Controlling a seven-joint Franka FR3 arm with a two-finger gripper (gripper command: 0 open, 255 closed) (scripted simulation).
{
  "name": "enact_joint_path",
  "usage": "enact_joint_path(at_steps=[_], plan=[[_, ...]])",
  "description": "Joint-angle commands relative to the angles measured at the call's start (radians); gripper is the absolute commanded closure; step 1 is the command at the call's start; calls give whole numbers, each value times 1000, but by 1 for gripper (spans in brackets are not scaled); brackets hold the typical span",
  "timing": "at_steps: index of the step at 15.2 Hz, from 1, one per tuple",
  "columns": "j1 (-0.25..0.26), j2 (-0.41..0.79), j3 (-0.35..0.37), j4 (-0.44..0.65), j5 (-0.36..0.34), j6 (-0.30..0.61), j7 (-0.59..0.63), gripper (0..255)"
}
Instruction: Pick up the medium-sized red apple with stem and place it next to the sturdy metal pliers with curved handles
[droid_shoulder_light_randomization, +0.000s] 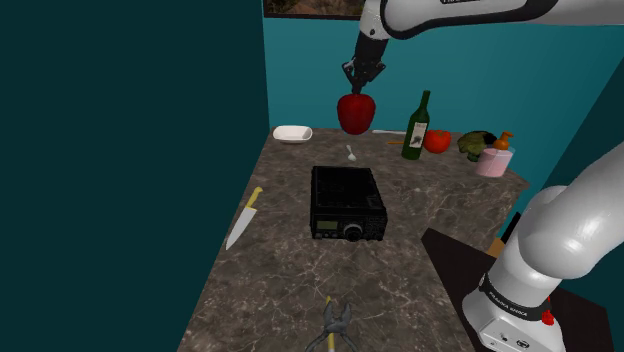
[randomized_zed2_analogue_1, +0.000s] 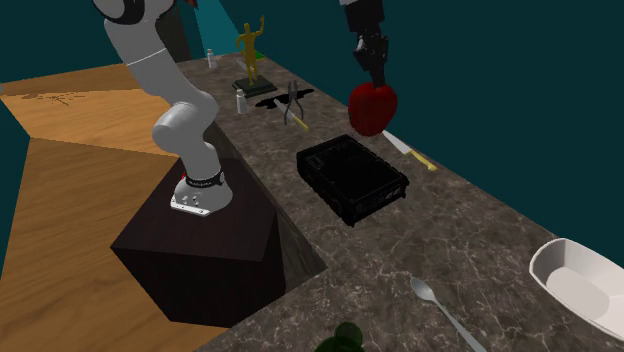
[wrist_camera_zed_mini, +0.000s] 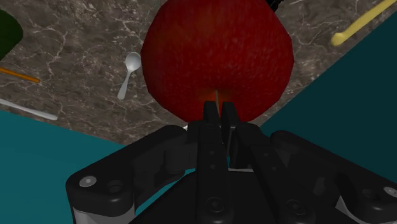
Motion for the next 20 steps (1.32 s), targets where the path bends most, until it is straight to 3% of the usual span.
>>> enact_joint_path(at_steps=[1,11,20], plan=[[14,-23,34,-14,-4,-19,47,255],[86,-91,210,-46,1,-109,275,255],[140,-59,388,24,6,-204,489,255]])
